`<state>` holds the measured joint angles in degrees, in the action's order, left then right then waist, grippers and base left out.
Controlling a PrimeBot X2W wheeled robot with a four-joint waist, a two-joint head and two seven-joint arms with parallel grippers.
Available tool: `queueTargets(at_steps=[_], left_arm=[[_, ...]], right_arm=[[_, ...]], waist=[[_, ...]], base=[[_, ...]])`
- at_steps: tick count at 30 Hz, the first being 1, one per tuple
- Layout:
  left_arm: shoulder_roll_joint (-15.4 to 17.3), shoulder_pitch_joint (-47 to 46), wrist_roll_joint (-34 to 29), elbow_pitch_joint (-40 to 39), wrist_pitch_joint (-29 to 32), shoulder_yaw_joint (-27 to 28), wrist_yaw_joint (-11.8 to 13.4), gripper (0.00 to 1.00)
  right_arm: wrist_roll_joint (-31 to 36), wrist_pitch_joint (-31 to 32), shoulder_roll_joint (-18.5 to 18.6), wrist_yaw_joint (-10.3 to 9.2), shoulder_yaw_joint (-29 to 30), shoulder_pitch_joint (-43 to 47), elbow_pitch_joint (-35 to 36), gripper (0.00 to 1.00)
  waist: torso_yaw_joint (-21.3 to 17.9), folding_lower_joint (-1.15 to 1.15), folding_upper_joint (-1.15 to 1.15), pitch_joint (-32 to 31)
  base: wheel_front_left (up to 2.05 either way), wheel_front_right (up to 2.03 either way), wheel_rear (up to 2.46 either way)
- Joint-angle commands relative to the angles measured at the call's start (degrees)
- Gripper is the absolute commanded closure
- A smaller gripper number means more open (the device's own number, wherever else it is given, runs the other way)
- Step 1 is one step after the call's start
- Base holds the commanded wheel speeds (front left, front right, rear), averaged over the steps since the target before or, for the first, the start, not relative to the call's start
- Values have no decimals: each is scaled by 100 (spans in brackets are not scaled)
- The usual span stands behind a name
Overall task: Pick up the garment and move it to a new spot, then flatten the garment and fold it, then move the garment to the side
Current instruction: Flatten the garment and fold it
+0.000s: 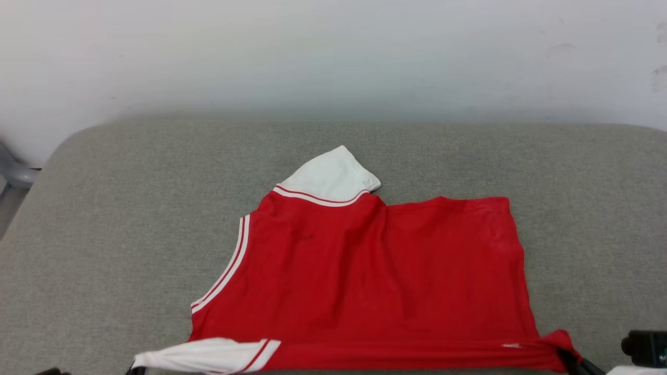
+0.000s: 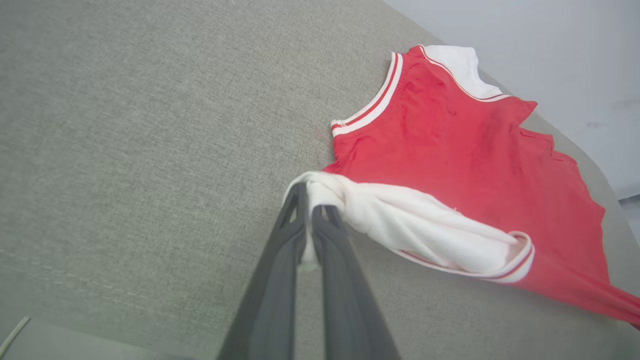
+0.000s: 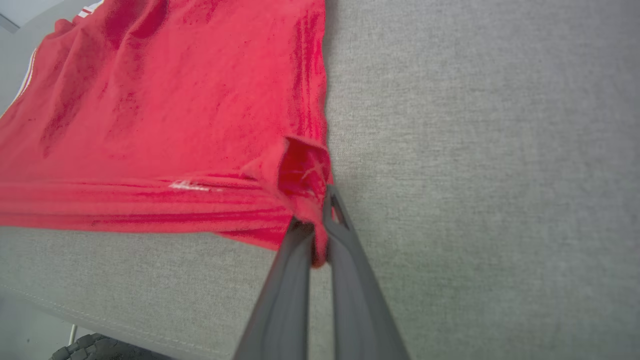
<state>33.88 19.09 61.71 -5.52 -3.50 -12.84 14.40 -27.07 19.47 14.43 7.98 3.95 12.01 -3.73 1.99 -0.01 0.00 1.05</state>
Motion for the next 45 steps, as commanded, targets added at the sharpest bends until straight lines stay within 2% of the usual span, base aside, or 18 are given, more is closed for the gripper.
queueTargets(at_steps=[1, 5, 9, 15, 21, 22, 23, 24, 25, 26, 27, 31, 32, 34, 37, 41, 44, 45], left_arm=[[105, -161, -66, -14, -11, 81, 76, 100], [139, -681, -242, -131, 118, -113, -30, 100], [28, -1321, -388, 16, 233, -343, -183, 100], [-239, -2110, -525, 596, 318, -662, -425, 100], [-499, -2540, -443, 1282, 475, -906, -704, 100], [-551, -2587, -386, 1393, 533, -948, -761, 100], [-579, -2651, -383, 1489, 553, -976, -802, 99], [-605, -2700, -389, 1589, 565, -1000, -836, 75], [-649, -2722, -361, 1683, 603, -1035, -879, 54], [-685, -2754, -344, 1758, 616, -1052, -910, 18], [-688, -2781, -352, 1828, 584, -1051, -919, 0], [-688, -2818, -399, 2004, 375, -963, -924, 0], [-591, -2734, -413, 2002, 315, -891, -850, 0], [-498, -2669, -396, 1946, 377, -848, -786, 0], [-285, -2622, -363, 1803, 568, -790, -686, 0], [66, -2514, -231, 1488, 1159, -816, -572, 0], [351, -2433, -72, 1252, 1769, -890, -502, 0], [615, -2338, 62, 1079, 2403, -983, -276, 0]], right_arm=[[77, 32, 33, -90, 135, -39, 121, 100], [301, 333, 21, -57, -23, -329, 506, 100], [493, 482, 23, -56, -164, -753, 592, 100], [619, 439, 46, -54, -409, -1402, 308, 100], [621, 218, 12, -53, -641, -1793, -260, 100], [587, 191, 6, -53, -673, -1841, -355, 86], [552, 165, 0, -53, -704, -1864, -461, 68], [543, 134, 4, -53, -732, -1863, -549, 54], [512, 87, 1, -52, -756, -1841, -623, 25], [508, 24, 10, -52, -764, -1818, -694, 0], [527, -57, 16, -53, -750, -1785, -742, 0], [542, -968, -197, -53, -531, -1711, -670, 0], [642, -1553, -333, -53, -439, -1623, -633, 0], [744, -1816, -415, -52, -362, -1597, -612, 0], [884, -1989, -528, -52, -271, -1509, -540, 0], [1052, -1978, -638, -52, -164, -1371, -316, 0], [1106, -1899, -702, -52, -126, -1229, -110, 0], [1147, -1821, -776, -52, -108, -1154, 75, 0]], waist=[[-22, 1, 0, 78], [-74, 1, 0, 328], [-128, 1, 0, 627], [-170, 1, 0, 1085], [-175, 1, 0, 1361], [-163, 1, 0, 1375], [-149, 1, 0, 1382], [-134, 1, 0, 1373], [-119, 1, 0, 1353], [-108, 1, 0, 1329], [-96, 1, 0, 1295], [-78, 1, 0, 1078], [-114, 1, 0, 870], [-156, 1, 0, 726], [-210, 1, 0, 536], [-278, 1, 0, 379], [-348, 1, 0, 364], [-466, 1, 0, 429]], base=[[0, 0, 0], [0, 0, 0], [0, 0, 0], [0, 0, 0], [0, 0, 0], [0, 0, 0], [0, 0, 0], [0, 0, 0], [0, 0, 0], [0, 0, 0], [0, 0, 0], [0, 0, 0], [0, 0, 0], [0, 0, 0], [0, 0, 0], [0, 0, 0], [0, 0, 0], [0, 0, 0]])
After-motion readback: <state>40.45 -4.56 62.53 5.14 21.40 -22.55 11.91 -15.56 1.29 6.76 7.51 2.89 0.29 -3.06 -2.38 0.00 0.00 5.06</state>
